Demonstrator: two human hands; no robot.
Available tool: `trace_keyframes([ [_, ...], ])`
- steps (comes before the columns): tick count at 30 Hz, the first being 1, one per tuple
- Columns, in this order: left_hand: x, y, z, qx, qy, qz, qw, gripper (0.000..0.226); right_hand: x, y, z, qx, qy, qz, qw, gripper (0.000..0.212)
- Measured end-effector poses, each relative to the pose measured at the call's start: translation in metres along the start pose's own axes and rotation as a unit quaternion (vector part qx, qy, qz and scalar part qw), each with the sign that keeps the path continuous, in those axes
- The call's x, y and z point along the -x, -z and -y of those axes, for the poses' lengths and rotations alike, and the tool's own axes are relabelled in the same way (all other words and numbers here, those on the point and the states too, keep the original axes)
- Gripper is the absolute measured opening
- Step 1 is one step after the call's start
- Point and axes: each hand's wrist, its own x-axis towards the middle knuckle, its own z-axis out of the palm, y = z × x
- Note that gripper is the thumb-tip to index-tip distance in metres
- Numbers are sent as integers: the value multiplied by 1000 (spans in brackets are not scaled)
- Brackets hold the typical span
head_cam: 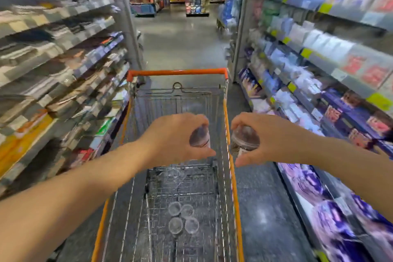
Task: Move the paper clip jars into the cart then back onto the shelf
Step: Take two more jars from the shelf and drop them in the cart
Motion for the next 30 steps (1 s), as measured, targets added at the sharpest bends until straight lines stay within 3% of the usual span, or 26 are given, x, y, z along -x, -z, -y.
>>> trace_keyframes([
  [13, -12, -176, 124, 42, 41, 130, 990, 54, -107, -196, -50, -84, -127, 92, 984, 68],
  [22, 55, -321, 130, 86, 127, 248, 956, 55, -92, -356, -63, -90, -229, 153, 957, 68],
  [27, 90, -388, 128, 55, 198, 280, 938, 49, -62, -430, -60, -51, -251, 254, 933, 63],
  [30, 112, -422, 129, 54, 194, 294, 934, 61, -52, -462, -59, -44, -262, 277, 923, 64],
])
